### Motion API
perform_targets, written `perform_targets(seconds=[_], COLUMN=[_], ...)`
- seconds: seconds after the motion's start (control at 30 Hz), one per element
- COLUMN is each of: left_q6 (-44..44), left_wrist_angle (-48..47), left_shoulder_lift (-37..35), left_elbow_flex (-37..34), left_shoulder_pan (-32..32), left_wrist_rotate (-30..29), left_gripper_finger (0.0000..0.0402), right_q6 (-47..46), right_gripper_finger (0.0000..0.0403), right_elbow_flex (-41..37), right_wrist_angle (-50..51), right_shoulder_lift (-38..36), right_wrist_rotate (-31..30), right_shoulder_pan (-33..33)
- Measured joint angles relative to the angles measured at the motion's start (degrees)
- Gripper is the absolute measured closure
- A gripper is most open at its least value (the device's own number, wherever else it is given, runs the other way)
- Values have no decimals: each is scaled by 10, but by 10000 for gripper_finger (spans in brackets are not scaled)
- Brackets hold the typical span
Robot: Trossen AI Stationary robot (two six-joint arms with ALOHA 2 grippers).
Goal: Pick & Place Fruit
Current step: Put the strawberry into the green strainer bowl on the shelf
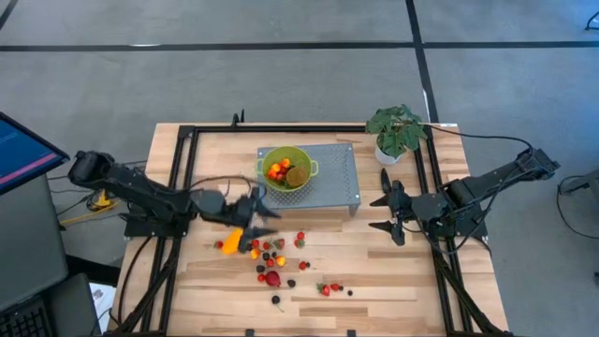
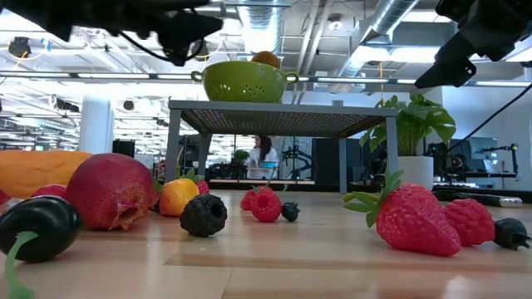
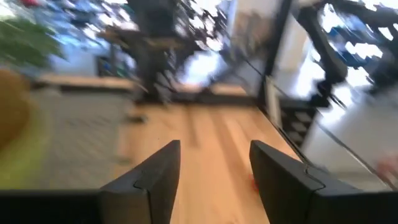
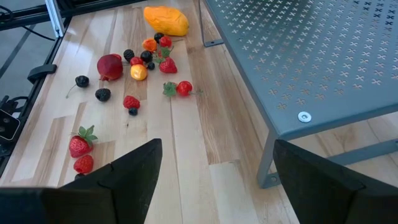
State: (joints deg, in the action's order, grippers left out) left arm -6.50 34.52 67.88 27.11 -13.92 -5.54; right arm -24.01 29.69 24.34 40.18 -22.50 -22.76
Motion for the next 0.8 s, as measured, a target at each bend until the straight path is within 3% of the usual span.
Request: perform_targets(seconds=[0.37, 0.7, 0.8], left_q6=[-23, -280, -382], left_wrist_angle=[-152, -348, -408], left_shoulder_lift=[0, 0, 0], left_elbow_flex=[0, 0, 0], left_shoulder_pan=[-163, -271, -299], left_wrist_rotate=[-8, -30, -3], left_gripper_finger=[239, 260, 266], right_q6=[0, 0, 0], right_gripper_finger=[101, 101, 101], right_elbow_flex=[0, 0, 0], right_wrist_angle=[0, 0, 0], right_shoulder_lift=[0, 0, 0], right_wrist_rotate=[0, 0, 0], right_shoulder_pan=[0, 0, 0])
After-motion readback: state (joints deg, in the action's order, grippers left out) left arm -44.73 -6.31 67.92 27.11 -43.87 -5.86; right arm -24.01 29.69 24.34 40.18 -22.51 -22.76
